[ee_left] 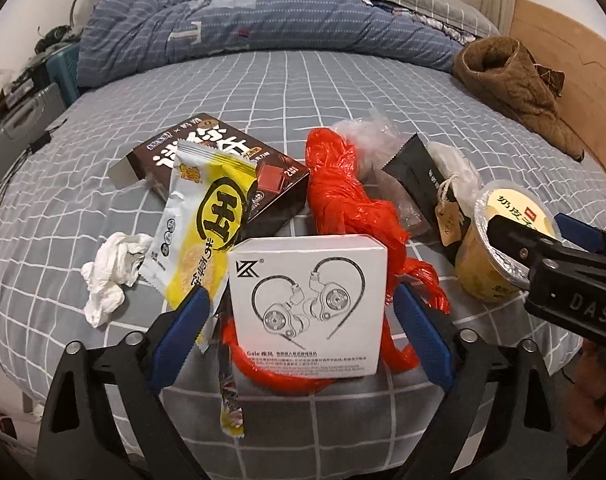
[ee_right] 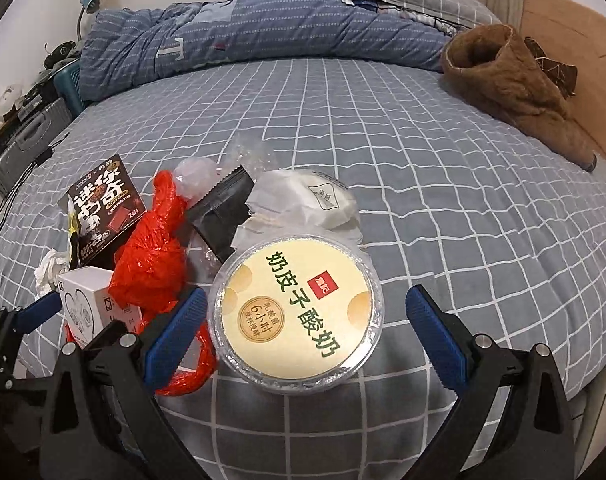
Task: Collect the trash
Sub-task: 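Grasp the yogurt cup with the right tool while the left tool grasps the white earphone box, then carry the yogurt cup and earphone box in both tools over the black bin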
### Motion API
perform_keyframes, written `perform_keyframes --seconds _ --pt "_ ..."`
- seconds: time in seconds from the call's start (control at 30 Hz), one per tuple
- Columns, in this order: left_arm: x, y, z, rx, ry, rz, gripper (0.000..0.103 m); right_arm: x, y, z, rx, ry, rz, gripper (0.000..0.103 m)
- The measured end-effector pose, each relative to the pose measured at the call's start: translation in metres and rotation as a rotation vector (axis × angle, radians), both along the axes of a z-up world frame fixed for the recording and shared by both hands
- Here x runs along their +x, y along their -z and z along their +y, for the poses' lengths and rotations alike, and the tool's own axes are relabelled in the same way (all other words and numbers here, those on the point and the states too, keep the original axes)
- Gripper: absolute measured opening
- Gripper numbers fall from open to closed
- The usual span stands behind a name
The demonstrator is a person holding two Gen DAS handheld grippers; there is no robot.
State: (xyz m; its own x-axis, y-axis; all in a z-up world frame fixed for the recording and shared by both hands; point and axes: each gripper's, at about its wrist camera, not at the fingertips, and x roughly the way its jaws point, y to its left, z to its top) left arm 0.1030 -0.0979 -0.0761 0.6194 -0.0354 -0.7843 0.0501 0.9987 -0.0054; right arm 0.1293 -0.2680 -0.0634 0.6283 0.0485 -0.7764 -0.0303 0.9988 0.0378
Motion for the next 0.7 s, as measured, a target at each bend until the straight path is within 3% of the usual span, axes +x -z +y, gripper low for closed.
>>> perform_keyframes --seconds 0.23,0.37,0.7 --pt "0.0059 0.0064 0.0020 -0.029 0.010 0.022 0.069 0.0009 0.0032 0.0071 -0.014 -0.013 0.018 0.095" --pt "0.0050 0.0064 0.0004 -0.024 0.019 0.019 0.069 0.0012 0.0064 0.0058 -0.012 -0.007 0.032 0.086" --pt "-0.0012 -0.0030 -0.0014 -0.028 0.031 -0.003 0.069 -0.0024 -0.0009 0.0079 -0.017 -0.012 0.008 0.085"
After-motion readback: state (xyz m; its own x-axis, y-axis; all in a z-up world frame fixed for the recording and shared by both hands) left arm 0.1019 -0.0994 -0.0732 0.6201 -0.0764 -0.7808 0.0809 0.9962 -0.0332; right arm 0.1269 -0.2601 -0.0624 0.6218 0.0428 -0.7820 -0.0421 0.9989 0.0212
